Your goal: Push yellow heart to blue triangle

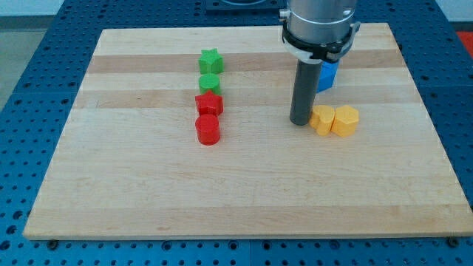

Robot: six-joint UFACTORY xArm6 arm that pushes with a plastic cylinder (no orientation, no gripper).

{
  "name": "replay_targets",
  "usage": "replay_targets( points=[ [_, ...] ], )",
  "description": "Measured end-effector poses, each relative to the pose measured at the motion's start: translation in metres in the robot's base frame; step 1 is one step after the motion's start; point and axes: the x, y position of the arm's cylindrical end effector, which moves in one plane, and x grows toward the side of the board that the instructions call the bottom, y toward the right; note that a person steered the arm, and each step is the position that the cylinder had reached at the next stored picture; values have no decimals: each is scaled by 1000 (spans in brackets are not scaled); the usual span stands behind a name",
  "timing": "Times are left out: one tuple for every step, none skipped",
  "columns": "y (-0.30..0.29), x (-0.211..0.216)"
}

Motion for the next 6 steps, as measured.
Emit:
replay_targets(
  points=[
    [0, 24],
    [0, 26],
    [22, 10],
    [26, -36],
    [26, -40],
    [26, -50]
  ],
)
